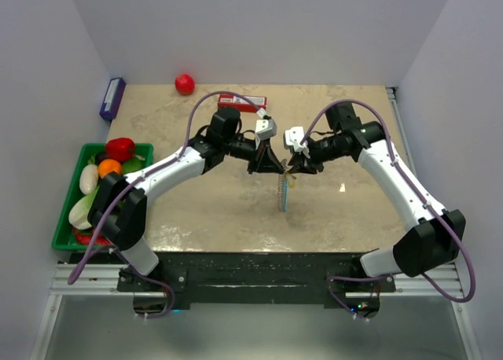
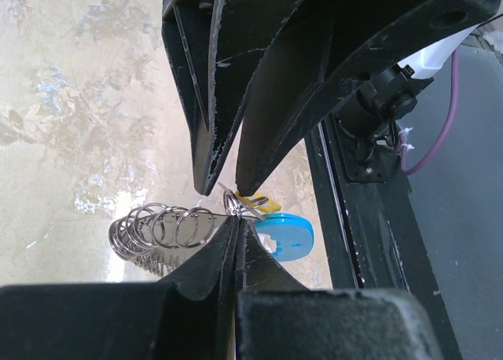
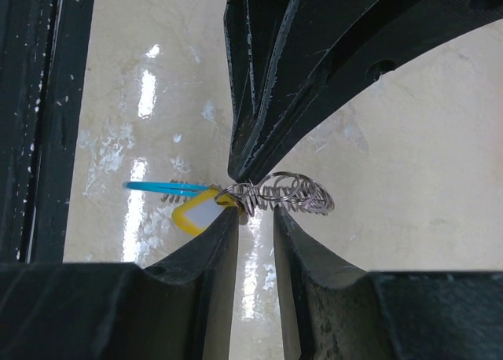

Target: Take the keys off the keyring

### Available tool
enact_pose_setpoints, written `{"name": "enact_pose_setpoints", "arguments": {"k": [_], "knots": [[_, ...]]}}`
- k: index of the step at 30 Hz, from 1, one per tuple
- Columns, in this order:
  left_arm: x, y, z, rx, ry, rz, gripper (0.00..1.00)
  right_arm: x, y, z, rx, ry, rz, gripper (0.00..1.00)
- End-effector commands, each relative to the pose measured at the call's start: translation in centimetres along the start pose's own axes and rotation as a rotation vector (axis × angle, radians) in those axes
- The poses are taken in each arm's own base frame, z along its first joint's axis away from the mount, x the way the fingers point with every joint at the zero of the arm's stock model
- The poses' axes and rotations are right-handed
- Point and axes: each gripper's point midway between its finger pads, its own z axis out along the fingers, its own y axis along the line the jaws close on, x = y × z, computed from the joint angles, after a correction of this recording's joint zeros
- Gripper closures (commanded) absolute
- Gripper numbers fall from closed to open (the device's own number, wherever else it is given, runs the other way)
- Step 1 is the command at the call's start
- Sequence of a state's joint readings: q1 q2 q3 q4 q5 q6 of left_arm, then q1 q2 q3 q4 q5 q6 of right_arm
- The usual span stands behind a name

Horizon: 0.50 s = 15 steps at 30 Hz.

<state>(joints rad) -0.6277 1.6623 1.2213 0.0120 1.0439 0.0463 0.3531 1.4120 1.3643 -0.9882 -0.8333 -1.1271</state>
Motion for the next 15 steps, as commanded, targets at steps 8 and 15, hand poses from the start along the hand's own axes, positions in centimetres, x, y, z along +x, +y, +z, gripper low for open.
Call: {"name": "enact_pose_setpoints", "arguments": {"k": [8,15], "knots": [[-3.1,-0.6,-0.4,0.02,-0.051,0.1,1.0,-2.8,-0.6,-1.0,0.005,-0.057,-0.054,0.74],[-3.2,-0.7,-0.5,0.022,-0.053,0.102,1.0,-2.8,-0.4,-1.0,0.004,-0.055,-0.051,0.74]]}}
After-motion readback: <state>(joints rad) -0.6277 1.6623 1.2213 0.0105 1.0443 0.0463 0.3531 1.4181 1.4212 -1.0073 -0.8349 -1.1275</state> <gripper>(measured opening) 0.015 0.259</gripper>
